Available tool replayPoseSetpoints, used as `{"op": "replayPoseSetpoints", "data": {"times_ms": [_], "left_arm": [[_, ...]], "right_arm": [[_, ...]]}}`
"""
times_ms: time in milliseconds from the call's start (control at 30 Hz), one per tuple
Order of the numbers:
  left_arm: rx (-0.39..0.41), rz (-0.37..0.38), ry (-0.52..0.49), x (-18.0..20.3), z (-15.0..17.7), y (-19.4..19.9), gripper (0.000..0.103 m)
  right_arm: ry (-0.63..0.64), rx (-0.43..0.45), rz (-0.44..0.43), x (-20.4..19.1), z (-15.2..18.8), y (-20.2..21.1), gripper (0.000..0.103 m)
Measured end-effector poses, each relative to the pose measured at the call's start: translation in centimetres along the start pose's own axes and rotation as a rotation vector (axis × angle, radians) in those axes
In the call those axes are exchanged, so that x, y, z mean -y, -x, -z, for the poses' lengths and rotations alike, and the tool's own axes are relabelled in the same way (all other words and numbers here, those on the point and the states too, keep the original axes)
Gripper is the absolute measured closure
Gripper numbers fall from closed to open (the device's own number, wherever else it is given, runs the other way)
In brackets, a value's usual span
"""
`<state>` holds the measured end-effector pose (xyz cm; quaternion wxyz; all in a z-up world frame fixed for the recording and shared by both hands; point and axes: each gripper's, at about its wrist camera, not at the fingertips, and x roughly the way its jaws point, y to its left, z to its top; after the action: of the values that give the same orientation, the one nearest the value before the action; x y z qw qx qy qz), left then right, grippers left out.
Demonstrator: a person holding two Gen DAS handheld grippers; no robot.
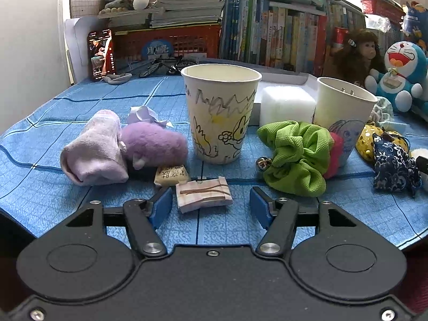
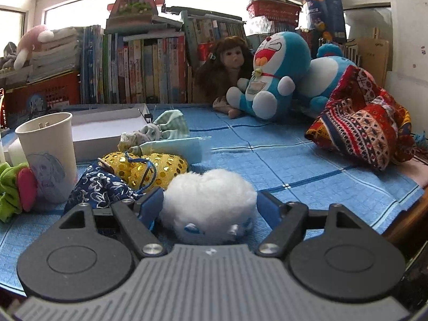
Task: Organize soft objects
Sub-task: 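Close right tool on fluffy ball while left tool closes on paper packet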
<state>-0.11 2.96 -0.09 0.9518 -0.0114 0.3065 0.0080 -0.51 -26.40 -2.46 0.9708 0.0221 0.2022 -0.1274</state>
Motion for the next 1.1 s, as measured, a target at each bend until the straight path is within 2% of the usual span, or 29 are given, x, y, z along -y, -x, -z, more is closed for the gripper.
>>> {"op": "replayPoseSetpoints", "data": {"times_ms": [333,567,733,933,1033,1100], "left_arm": [[0.004,0.025,-0.009,0.3,-0.2,-0.4,0.043],[0.014,0.017,-0.040,1.0,0.0,-0.8,0.038],[0.020,0.016,-0.043,1.2,0.1,-0.7,0.038],[0.026,0.018,-0.034,1.0,0.4,-0.4,0.042],[0.032,0.012,-0.036,1.0,0.5,-0.2,0.053],[0.034,0.009,-0.032,0.9,0.4,-0.1,0.063]], "right_arm": [[0.008,-0.006,-0.010,-0.1,0.1,-0.7,0.017],[-0.001,-0.014,-0.021,0.1,0.2,-1.1,0.016],[-0.009,-0.020,-0.026,0.1,0.3,-1.2,0.016],[-0.009,-0.034,-0.034,0.1,0.6,-1.4,0.016],[-0.019,-0.041,-0.038,0.2,0.8,-1.5,0.016],[-0.024,-0.037,-0.040,0.2,0.7,-1.3,0.017]]}}
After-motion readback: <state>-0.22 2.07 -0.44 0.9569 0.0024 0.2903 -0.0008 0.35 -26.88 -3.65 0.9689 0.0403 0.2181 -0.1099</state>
